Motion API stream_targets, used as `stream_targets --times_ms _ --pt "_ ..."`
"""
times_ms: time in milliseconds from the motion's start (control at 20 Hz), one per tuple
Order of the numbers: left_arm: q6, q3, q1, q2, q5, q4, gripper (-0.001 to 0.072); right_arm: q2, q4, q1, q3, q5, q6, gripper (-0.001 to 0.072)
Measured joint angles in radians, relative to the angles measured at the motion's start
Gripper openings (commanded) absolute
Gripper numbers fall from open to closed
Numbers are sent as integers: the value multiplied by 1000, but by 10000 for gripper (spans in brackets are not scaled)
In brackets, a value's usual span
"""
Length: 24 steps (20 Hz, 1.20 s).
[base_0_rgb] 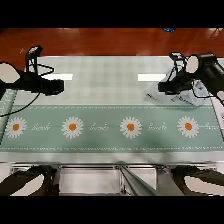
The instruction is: Fold the shirts.
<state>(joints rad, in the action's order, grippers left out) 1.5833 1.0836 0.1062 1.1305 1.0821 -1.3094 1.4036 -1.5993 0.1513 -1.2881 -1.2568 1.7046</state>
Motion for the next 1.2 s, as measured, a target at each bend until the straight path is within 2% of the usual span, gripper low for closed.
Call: stream_targets --times_ms 800,1100,1150,1200 --pt "0 0 0 2 -8 0 22 0 0 0 0 2 0 25" --pt "0 0 0 13 -36 0 23 0 -1 0 0 76 0 25" --pt "0 0 0 18 -44 0 78 0 -2 0 0 98 0 32" --pt "-1 0 0 23 -61 0 350 0 -3 0 0 124 -2 166"
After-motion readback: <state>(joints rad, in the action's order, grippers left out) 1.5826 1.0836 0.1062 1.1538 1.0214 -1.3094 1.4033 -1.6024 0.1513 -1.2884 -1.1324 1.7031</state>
